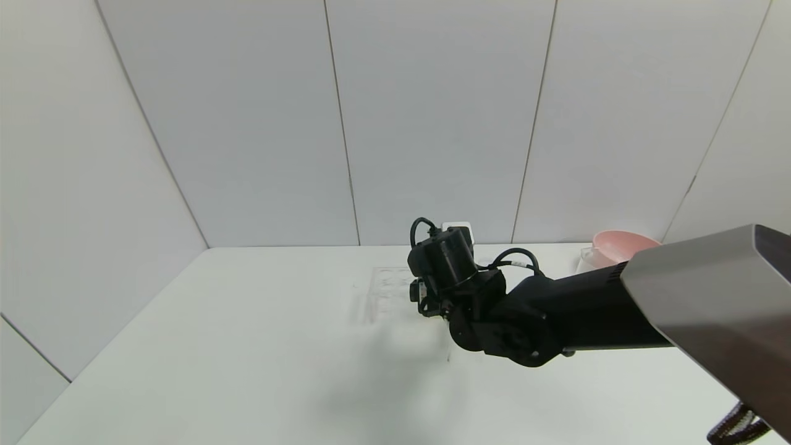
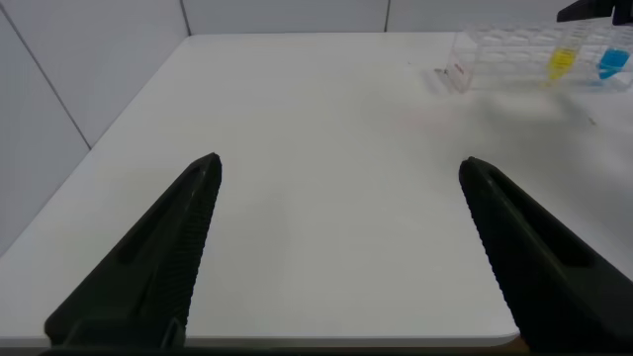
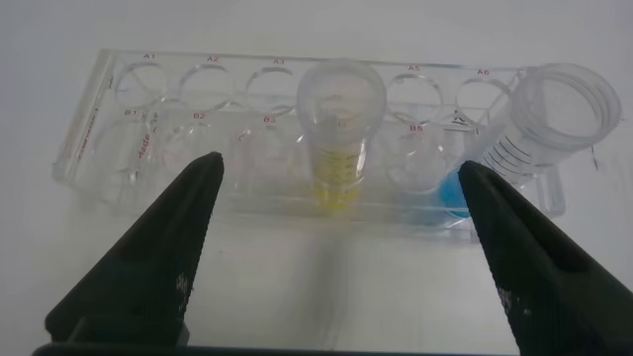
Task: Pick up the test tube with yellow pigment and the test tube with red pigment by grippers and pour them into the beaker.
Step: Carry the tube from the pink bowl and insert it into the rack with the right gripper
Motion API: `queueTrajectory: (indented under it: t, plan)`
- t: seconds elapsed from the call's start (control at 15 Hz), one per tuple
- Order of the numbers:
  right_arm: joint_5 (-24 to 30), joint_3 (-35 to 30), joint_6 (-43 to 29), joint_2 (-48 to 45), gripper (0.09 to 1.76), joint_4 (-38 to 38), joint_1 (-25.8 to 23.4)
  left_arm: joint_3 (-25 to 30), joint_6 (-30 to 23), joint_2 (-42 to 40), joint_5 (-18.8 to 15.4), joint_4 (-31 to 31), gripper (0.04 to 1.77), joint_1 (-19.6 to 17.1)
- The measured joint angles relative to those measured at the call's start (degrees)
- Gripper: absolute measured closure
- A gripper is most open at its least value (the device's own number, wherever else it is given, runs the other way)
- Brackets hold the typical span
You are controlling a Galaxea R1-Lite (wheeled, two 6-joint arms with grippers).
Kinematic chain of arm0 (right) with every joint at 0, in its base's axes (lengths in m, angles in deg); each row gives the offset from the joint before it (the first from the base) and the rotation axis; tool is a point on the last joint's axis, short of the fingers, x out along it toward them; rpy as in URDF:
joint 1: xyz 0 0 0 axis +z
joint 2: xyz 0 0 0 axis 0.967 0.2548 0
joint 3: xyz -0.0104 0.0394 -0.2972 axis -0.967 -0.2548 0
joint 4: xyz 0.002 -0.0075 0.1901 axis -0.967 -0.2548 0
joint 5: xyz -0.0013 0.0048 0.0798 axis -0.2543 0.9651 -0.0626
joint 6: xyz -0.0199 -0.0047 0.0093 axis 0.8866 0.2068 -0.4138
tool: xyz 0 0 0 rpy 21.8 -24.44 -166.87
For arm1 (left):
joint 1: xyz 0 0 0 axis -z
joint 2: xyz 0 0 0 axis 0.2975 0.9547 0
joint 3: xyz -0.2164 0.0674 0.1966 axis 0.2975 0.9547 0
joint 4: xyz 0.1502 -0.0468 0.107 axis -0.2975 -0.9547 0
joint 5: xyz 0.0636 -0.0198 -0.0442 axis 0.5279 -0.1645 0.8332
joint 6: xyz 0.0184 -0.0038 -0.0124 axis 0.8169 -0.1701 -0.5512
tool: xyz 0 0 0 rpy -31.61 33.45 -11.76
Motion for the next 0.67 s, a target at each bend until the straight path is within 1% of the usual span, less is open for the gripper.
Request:
queueTrajectory:
  t: [0.27, 0.67]
  plan:
    - [1.12, 2.86, 0.99, 2.28, 0.15, 0.04, -0.74, 0.0, 0.0, 0.0, 0.0, 0.0, 0.09, 0.0]
    - [1.45, 3.8, 1.4, 3.22, 0.15, 0.12, -1.12, 0.0, 0.02, 0.0, 0.0, 0.0, 0.09, 0.0]
